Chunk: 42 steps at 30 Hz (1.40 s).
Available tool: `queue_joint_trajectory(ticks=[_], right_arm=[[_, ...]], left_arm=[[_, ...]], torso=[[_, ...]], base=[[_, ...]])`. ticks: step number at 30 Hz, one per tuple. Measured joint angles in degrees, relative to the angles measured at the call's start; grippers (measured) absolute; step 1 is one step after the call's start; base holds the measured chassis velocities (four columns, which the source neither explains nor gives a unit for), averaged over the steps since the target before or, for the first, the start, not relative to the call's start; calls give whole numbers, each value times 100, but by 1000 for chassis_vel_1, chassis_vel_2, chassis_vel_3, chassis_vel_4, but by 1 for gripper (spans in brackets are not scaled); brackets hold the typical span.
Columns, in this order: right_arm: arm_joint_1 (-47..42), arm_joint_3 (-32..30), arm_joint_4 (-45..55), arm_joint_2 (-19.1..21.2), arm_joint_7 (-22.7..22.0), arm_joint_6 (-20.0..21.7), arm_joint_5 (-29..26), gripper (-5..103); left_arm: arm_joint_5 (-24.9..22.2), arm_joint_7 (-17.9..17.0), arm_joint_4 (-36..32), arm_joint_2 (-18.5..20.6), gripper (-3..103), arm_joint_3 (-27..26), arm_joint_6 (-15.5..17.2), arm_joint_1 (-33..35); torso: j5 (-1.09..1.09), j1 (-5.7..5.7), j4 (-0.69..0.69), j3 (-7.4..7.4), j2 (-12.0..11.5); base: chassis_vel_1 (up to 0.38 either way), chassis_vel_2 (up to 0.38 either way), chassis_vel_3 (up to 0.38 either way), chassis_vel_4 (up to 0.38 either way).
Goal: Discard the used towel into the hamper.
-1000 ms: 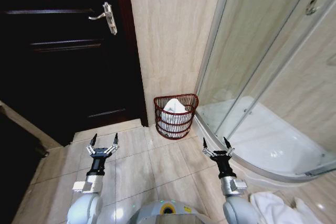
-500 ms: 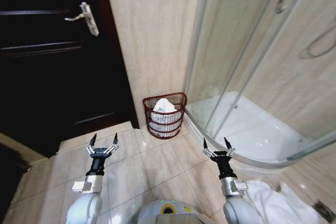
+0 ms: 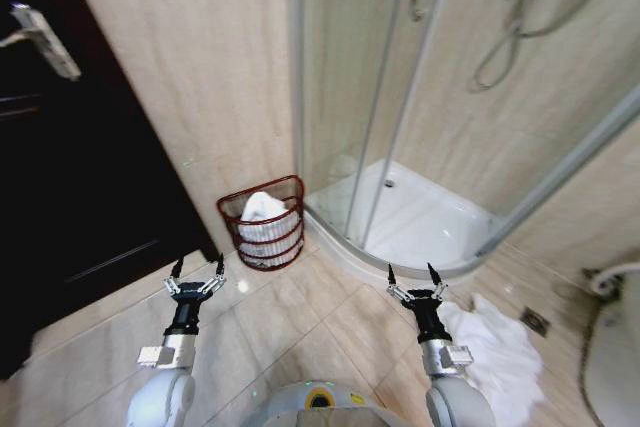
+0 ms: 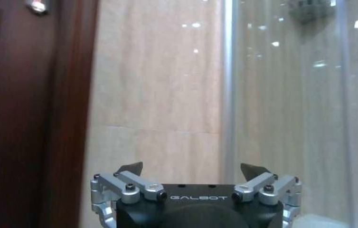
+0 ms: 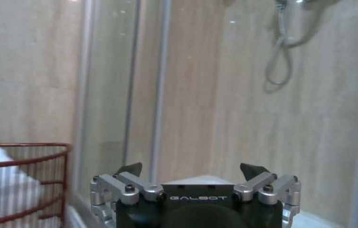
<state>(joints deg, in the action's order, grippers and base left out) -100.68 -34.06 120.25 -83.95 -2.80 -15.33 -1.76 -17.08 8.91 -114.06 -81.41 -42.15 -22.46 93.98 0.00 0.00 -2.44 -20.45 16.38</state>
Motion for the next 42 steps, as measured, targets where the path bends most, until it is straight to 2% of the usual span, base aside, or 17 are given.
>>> queue_joint_trajectory(ticks=[17,27,42], right_arm=[[-163,-26,20,10,-45,117,19,100],[-117,-3,14,-43,-27,115,62,100],[-265,-83,-19,51,-49,-100,-32,100]], left_arm=[[-53,16,17,-6,100,21,-60,-38],[-87,14,23,23,100,7,-64,-52],[-53,37,-59,-33,100,21,-66,8]], torso=[[0,0,2,-1,1],[-1,0,-1,-1,2],[0,0,0,-1,2]], base=[[-112,-113,-120,-117],[-18,-11,8,8],[-33,-27,27,23]])
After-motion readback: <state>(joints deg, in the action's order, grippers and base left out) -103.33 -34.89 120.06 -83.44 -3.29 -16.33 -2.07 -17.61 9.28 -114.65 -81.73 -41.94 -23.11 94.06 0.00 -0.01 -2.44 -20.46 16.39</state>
